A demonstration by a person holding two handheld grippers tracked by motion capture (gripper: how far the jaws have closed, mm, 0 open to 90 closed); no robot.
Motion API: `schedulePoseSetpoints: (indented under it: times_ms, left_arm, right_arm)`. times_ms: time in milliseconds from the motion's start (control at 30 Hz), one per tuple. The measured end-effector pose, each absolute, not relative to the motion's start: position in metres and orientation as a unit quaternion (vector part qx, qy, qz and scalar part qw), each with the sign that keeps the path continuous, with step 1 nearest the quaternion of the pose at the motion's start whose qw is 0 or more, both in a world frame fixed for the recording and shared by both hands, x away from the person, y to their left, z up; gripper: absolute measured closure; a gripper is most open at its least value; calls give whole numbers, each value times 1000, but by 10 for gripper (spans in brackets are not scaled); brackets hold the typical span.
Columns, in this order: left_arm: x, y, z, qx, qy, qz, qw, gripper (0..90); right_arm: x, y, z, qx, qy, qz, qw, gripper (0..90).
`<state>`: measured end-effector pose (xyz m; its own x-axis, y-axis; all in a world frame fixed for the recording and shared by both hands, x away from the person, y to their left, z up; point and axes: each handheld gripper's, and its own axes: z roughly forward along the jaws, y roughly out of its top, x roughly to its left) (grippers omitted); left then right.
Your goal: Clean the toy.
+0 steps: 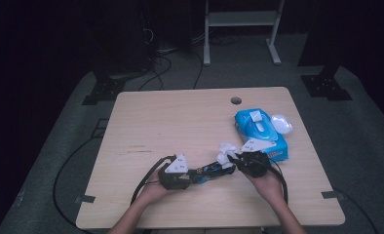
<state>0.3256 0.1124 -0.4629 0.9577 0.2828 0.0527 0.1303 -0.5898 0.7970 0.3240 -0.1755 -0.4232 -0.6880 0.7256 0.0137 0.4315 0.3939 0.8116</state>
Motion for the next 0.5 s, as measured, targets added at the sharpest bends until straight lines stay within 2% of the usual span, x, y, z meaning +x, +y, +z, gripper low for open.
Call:
schedulePoseSetpoints:
  times_ms: [200,300,400,500]
  left_arm:
    - [325,112,-463,886,118,87,439,695]
    - [325,111,-463,886,119,86,440,696]
    - [325,112,-462,888,116,89,437,696]
    - [326,114,-462,887,118,89,437,696]
  right_arm:
    - [319,-157,-422,331,823,431,165,841]
    - [314,-128,-425,295,831,457,118,841]
    - [310,-116,-425,274,842,449,124,841]
    - [314,-131,-423,292,837,443,134,841]
